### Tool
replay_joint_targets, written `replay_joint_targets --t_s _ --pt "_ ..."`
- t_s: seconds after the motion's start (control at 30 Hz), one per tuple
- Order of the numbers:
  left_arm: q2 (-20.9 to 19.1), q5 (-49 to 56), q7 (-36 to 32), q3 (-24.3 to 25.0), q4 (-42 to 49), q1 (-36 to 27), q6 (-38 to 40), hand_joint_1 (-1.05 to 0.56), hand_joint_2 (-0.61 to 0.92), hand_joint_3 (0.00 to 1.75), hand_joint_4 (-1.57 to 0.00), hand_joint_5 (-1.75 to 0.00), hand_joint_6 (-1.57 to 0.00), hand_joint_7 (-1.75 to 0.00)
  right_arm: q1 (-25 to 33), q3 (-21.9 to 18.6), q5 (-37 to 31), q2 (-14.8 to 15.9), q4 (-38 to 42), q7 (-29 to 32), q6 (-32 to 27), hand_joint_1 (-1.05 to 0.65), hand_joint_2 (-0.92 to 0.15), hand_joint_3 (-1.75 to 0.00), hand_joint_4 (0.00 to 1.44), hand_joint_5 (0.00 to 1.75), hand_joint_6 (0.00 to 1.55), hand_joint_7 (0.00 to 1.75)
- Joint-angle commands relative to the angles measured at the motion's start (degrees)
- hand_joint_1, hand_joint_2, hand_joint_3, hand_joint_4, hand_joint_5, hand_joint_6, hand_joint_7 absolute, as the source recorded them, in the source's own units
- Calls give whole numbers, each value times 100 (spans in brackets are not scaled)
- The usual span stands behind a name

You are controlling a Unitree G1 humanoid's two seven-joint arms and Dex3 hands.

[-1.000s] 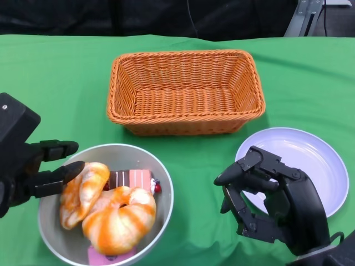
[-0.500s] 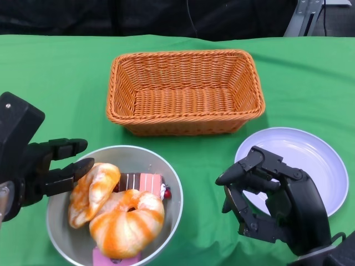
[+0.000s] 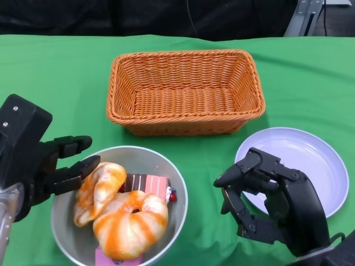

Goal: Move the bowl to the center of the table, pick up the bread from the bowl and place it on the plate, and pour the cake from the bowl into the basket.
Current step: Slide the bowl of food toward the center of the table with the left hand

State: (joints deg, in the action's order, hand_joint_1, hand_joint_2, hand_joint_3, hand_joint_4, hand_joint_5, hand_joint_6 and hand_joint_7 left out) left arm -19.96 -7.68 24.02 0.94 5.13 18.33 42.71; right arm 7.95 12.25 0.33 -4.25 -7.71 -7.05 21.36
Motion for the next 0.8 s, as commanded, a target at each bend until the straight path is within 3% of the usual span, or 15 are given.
replay_joint_targets --t_s 0.03,0.8 --pt "79 -104 -41 95 -50 -87 -129 -46 92 55 -36 -3 -19 -1 44 -7 20 -8 12 43 75 -17 -56 -93 77 153 74 119" --pt "874 -299 -424 224 -211 -229 -635 -47 92 55 -33 -1 -13 -1 71 71 -97 -42 28 151 133 -17 -51 -100 76 153 75 120"
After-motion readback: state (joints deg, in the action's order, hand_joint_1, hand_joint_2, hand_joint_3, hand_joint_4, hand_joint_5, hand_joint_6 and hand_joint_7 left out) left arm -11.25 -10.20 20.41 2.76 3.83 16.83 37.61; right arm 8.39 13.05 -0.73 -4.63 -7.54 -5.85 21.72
